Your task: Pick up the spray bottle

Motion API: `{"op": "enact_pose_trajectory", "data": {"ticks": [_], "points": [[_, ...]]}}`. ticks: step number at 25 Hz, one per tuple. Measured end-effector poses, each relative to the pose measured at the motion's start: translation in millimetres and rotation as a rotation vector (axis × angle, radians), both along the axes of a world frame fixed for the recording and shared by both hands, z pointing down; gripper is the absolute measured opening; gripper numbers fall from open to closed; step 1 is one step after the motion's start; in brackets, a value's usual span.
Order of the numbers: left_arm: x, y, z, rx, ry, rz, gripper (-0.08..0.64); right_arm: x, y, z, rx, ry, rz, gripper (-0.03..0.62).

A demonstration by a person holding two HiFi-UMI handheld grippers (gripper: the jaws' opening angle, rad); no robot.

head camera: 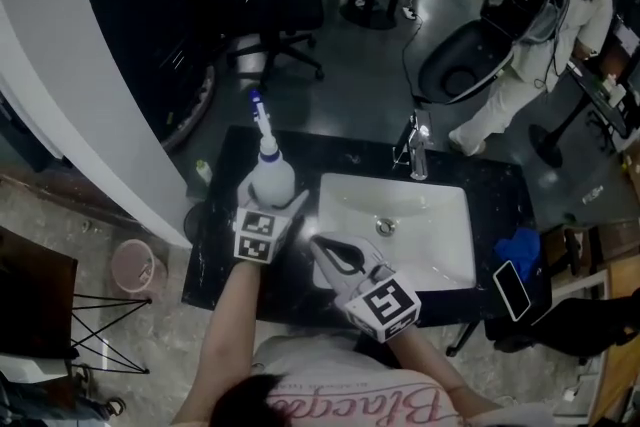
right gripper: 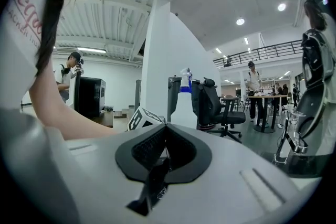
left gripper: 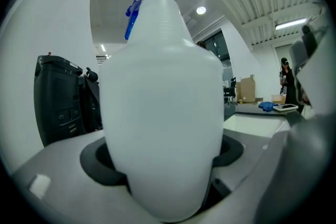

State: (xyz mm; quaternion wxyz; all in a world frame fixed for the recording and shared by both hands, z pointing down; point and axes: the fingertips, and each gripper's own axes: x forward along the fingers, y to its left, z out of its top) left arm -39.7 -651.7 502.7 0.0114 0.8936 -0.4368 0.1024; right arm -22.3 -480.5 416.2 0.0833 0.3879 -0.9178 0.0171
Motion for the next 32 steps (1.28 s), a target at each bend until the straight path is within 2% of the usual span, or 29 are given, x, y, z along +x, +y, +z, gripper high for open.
{"op": "enact_pose_trajectory", "data": {"ticks": [9, 13, 15, 21, 26, 32], "points": [[-6.6, 58.7, -84.8, 0.124, 0.071, 0.020, 0.425, 4.3, 12.8, -8.2, 0.020, -0.028, 0.019, 0.002], [-8.4, 97.2, -115.7, 0.157, 0.043, 0.042, 0.425, 6.7, 24.1, -22.0, 0.068, -0.059, 0.023, 0.000], [-11.4, 113.2, -125.3, 0.154, 0.037, 0.031, 0.425, 8.4, 29.0, -29.5, 0.092, -0.074, 0.034, 0.000], [-18.1, 144.1, -135.0, 0.107, 0.085, -0.005, 0.425, 10.7, 37.8, -45.7, 0.142, -0.105, 0.049, 0.000], [-18.4, 151.6, -139.4, 0.118, 0.103, -0.007, 0.425, 9.5, 38.3, -45.5, 0.168, -0.061, 0.063, 0.000], [-20.4, 152.4, -143.2, 0.127, 0.127, -0.005, 0.425, 7.1, 44.6, -50.9, 0.187, -0.070, 0.046, 0.000]]}}
